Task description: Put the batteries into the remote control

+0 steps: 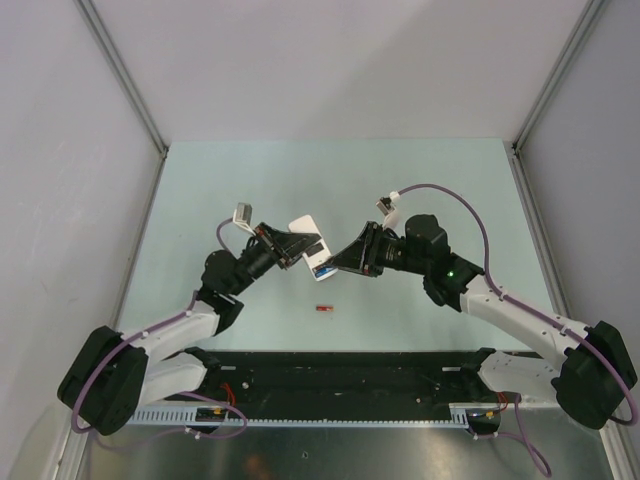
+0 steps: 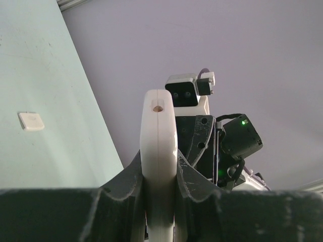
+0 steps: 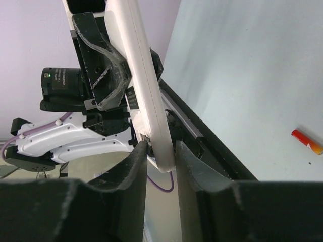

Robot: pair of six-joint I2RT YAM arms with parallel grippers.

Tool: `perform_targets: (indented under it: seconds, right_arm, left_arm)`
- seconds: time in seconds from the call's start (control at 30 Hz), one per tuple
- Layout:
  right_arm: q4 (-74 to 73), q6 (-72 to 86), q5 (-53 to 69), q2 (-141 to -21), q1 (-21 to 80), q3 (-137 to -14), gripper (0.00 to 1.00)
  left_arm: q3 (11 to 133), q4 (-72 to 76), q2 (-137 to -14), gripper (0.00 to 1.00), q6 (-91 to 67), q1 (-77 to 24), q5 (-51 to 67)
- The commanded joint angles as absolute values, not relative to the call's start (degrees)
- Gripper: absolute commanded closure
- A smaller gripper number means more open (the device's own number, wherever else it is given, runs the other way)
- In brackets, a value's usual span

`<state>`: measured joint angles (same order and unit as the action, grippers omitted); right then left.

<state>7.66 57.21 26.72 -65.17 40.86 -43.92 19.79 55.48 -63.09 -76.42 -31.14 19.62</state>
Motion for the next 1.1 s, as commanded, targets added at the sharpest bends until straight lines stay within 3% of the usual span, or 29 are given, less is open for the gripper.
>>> perform_targets:
  seconds: [0.0,0.43,1.0,1.07]
  right_arm:
    - [9.67,57.66,24.70,-64.95,41.22,-43.95,0.73]
    - [8.00,55.90,22.86,-66.80,43.15,-44.03,1.00]
    - [-5.19,48.43,13.71,-68.21,46.49,-48.87,1.00]
    - [-4.31,48.43,14.15,-67.33,46.23,-48.87,0.86]
  left_arm:
    - [19.60,57.92,-61.17,1.00,-75.94,-31.46,19.34]
    - [20.04,57.75,-60.64,1.00,-76.11,-31.46,19.16]
    - [20.04,57.31,-60.12,1.00,-75.94,-31.46,18.90]
    - [19.95,57.30,-60.12,1.00,-75.85,-31.46,18.90]
